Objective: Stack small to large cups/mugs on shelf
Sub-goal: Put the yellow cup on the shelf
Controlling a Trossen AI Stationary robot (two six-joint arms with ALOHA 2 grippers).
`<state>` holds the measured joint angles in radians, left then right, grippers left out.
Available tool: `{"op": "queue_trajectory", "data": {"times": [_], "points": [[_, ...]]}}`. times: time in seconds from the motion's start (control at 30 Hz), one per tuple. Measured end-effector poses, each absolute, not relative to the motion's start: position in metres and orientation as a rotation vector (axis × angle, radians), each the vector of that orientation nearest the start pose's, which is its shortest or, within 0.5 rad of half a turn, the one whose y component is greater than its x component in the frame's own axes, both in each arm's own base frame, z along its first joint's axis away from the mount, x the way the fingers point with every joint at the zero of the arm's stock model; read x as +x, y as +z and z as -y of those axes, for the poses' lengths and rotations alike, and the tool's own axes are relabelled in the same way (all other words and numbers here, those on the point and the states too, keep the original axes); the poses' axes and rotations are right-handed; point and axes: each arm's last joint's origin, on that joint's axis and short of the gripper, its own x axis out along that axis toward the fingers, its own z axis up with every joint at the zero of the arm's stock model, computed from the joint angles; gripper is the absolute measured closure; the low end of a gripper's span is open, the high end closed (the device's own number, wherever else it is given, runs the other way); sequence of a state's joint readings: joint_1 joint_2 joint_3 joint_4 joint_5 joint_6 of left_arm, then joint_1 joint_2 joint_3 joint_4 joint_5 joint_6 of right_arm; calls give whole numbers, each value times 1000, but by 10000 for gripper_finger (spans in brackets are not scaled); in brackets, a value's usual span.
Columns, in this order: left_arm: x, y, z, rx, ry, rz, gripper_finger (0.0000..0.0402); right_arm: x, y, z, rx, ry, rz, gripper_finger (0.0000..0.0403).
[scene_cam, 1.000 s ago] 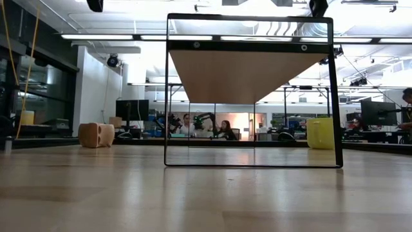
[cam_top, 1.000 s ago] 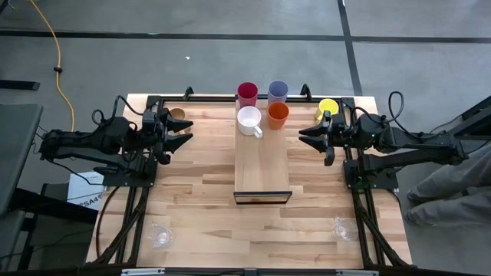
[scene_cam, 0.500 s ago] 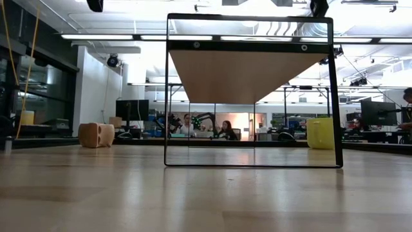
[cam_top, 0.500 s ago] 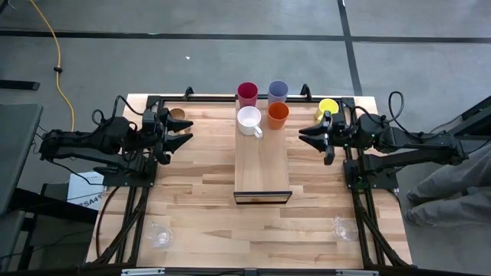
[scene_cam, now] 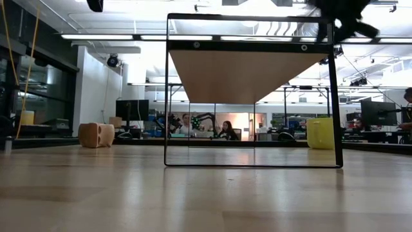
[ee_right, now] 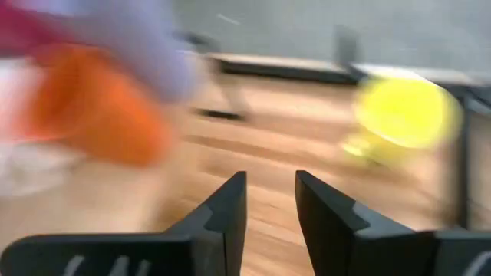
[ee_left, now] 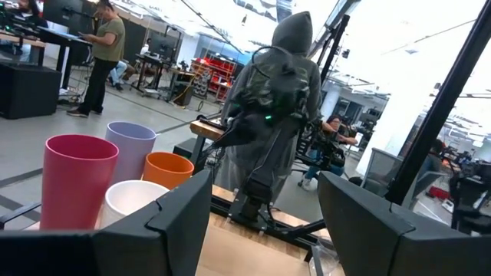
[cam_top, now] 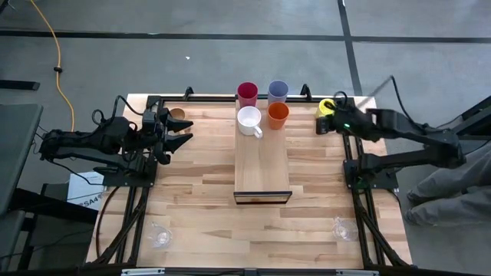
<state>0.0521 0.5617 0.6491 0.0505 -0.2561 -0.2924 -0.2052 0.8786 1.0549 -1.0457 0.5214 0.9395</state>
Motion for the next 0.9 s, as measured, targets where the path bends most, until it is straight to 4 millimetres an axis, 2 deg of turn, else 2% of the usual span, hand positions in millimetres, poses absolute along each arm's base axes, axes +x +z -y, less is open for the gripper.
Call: {"op": "queue_trajectory", "data": {"times": [0.17,0.3,0.4,0.57,0.7,0.9], "points": [[130,338,-14,-304,285,182,174,127,306,69,860,-1307,-640,254],[130,338,-14,-304,285,182,174,118,281,89,1003,-1540,-544,202],[130,338,-14,-304,285,182,174,113,264,103,1065,-1653,-421,179],[130,339,-14,-304,285,183,174,111,233,127,1219,-1665,-172,177],[130,339,-14,-304,285,183,174,108,209,139,1342,-1696,-11,188],[130,339,-14,-304,285,183,174,105,193,151,1389,-1776,14,211]]}}
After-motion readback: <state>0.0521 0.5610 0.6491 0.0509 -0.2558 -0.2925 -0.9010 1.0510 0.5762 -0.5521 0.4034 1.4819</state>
